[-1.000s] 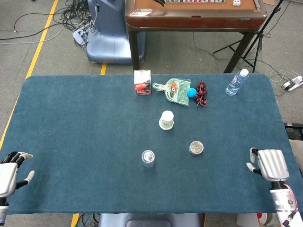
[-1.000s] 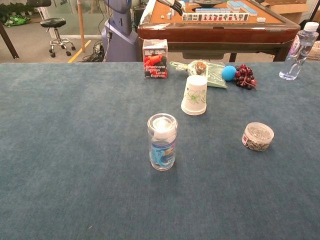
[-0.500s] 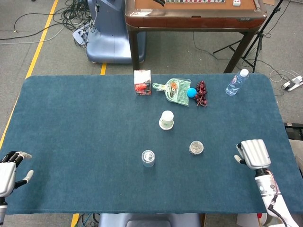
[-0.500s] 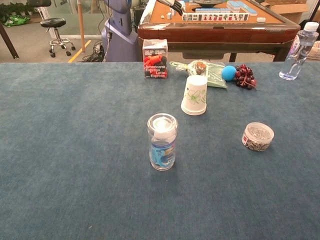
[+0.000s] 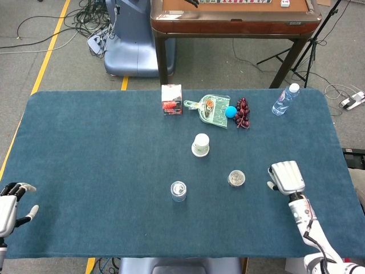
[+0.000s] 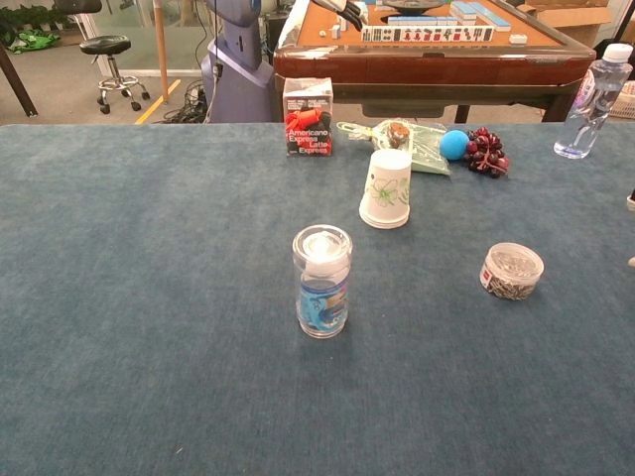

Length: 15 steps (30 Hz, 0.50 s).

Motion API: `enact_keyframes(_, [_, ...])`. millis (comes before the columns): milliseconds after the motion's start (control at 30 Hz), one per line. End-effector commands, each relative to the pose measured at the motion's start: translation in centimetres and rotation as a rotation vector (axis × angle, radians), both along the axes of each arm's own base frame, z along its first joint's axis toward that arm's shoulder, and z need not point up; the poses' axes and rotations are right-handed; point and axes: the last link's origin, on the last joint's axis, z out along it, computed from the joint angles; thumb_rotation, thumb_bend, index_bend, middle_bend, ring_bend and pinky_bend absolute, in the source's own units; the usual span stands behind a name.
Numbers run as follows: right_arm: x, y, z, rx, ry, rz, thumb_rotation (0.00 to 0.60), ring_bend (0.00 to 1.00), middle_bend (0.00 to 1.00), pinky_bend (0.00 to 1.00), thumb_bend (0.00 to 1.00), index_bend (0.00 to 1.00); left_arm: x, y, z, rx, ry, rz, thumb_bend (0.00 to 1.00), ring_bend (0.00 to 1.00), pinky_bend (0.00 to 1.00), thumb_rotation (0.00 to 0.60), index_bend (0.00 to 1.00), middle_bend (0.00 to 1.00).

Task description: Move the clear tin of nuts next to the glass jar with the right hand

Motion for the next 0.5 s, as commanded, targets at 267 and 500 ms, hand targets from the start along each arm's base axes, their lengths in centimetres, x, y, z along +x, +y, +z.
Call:
enact_keyframes(267, [1.2,-1.5,-2.2,0.038,0.005,0.028,0.6,1.0,1.0,1.0,0.0,1.0,0.0,0.0,0.2,0.004,-0.002,0.006,0.29,0.25,0.45,0.6,0.41,0.35])
enact_keyframes(500, [1.7,-1.8,-3.3,0.052,-0.006,0.034,0.6,1.0,1.0,1.0,0.0,1.0,-0.1,-0.1,0.3,0.004,-0.004,0.01,0.29,0.25,0.45,0.6,0.41,0.35])
